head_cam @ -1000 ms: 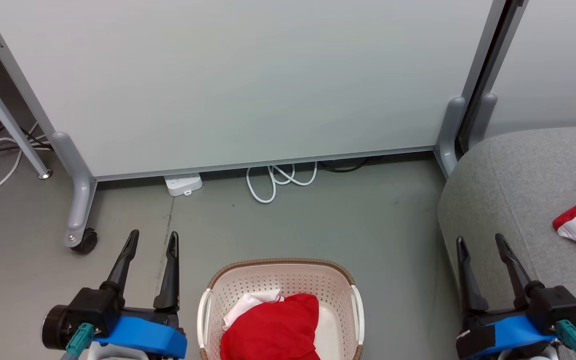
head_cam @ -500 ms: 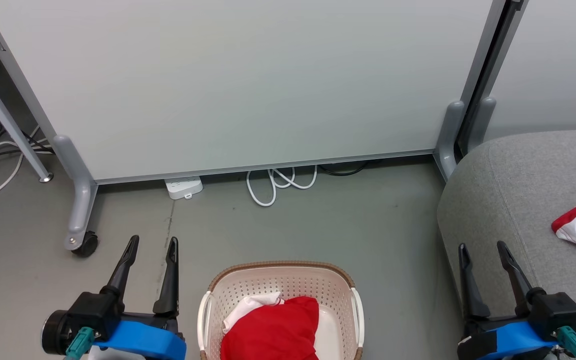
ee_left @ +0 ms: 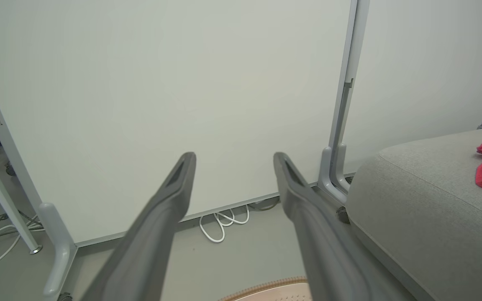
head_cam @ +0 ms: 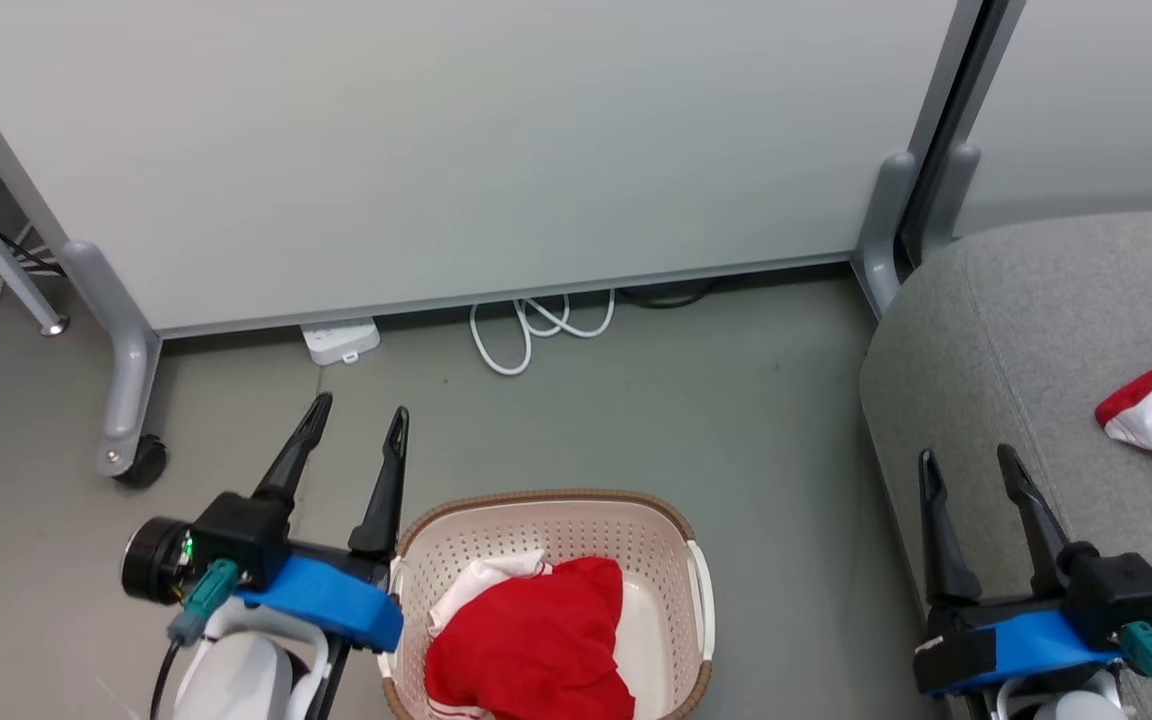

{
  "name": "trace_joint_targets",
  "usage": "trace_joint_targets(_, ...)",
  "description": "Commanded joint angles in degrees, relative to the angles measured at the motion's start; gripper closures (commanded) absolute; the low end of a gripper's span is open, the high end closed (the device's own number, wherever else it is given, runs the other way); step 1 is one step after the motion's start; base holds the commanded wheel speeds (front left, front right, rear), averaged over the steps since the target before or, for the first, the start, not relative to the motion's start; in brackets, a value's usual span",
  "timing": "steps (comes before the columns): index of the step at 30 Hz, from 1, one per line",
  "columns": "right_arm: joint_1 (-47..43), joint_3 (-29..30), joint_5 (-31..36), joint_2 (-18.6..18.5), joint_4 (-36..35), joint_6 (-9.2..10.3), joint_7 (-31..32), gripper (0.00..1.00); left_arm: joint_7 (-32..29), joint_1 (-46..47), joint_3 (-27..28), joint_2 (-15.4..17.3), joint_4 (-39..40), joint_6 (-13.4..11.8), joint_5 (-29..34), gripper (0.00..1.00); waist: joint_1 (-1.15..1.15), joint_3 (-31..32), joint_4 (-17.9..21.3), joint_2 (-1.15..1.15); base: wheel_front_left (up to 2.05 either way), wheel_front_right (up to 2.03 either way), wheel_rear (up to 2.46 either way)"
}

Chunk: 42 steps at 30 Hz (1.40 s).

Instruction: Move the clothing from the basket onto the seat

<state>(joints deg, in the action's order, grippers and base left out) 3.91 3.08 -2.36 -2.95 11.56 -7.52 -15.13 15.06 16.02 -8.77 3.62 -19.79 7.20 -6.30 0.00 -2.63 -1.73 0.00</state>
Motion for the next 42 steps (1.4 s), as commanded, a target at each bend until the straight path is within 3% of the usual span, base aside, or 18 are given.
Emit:
trace_joint_targets(1,1.7,0.1,0.2,0.1,-0.6,0.06,0.0,0.0,0.2,2.4,-0.9,0.9,-1.1,0.1,0.6,0.0,0.0,-2.9,1.3,0.0,0.0,0.0,0.0)
trace_joint_targets(19,15.8,-1.1,-0.1,0.1,-4.2,0.05,0.0,0.0,0.2,26.5,-22.4,8.5,-22.6,0.3,-2.8,0.0,0.0,-23.0,9.0,0.0,0.0,0.0,0.0)
trace_joint_targets(35,25.0,-2.6,-1.2,0.1,-7.6,0.05,0.0,0.0,-0.2,43.1,-52.6,12.1,-40.4,0.2,-7.1,0.0,0.0,-39.6,12.9,0.0,0.0,0.0,0.0)
trace_joint_targets(42,27.6,-3.8,-2.3,0.1,-9.0,0.05,0.0,0.0,-1.4,48.2,-61.3,13.5,-44.5,0.2,-10.6,0.0,0.0,-45.7,14.6,0.0,0.0,0.0,0.0)
